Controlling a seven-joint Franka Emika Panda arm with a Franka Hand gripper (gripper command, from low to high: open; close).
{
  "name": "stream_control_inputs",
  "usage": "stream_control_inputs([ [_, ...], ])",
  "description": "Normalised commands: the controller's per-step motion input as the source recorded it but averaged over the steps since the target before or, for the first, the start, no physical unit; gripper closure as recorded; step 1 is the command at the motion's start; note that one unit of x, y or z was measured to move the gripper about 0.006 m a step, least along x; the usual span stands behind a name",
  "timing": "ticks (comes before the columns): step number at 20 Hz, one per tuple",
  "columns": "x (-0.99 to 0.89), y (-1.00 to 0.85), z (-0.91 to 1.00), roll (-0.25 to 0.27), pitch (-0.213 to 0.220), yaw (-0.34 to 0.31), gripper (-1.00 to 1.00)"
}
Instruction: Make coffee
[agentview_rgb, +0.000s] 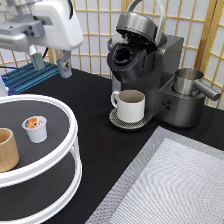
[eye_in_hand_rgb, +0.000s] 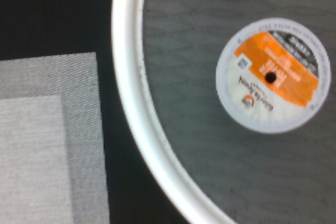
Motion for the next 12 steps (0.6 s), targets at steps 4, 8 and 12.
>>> stream_control_inputs([
  [4,-0.08,-0.31,-0.18,-0.045,0.001,0.022,-1.00],
  [8,0.05,-0.23,-0.09,-0.066,0.001,0.023,-1.00],
  [12,0.24,-0.24,-0.04,-0.082,0.000,0.047,-1.00],
])
